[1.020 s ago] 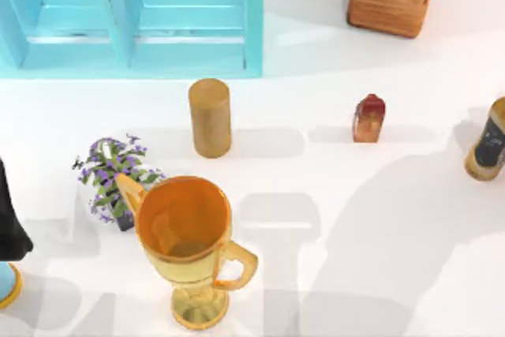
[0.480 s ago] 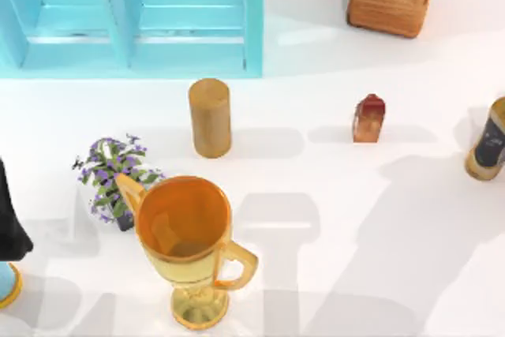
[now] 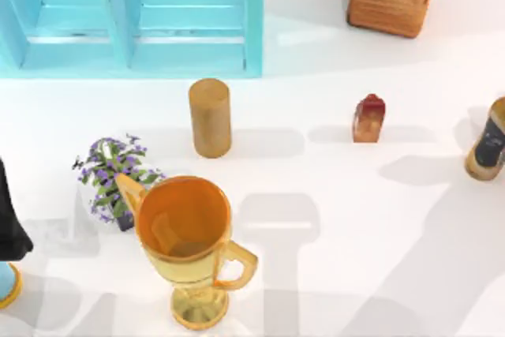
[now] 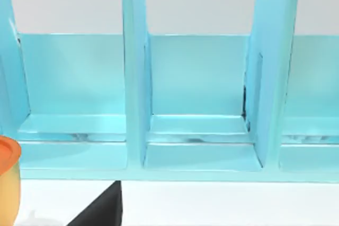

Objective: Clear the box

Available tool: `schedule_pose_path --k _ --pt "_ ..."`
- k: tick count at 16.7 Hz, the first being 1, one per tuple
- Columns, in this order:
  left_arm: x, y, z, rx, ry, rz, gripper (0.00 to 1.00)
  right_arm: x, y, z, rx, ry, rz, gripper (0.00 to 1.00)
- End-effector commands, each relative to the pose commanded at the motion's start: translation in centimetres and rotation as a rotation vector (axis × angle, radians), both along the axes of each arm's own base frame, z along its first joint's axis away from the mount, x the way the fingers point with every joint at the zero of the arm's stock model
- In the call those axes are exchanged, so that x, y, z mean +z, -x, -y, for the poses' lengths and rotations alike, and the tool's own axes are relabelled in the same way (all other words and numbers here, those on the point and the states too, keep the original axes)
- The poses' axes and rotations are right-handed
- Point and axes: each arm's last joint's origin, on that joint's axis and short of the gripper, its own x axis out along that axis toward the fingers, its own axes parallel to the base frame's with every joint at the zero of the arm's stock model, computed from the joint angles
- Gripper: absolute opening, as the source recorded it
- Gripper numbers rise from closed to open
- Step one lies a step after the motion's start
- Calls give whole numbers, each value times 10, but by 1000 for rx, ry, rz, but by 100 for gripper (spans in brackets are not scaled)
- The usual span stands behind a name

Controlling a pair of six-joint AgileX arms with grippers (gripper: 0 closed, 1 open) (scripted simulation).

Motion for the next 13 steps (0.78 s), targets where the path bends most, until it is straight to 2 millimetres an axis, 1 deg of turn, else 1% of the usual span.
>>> schedule_pose_path --k 4,13 --pt "0 0 0 0 0 0 100 -1 0 0 0 0 0 100" --pt "0 0 0 0 0 0 100 -1 0 0 0 0 0 32"
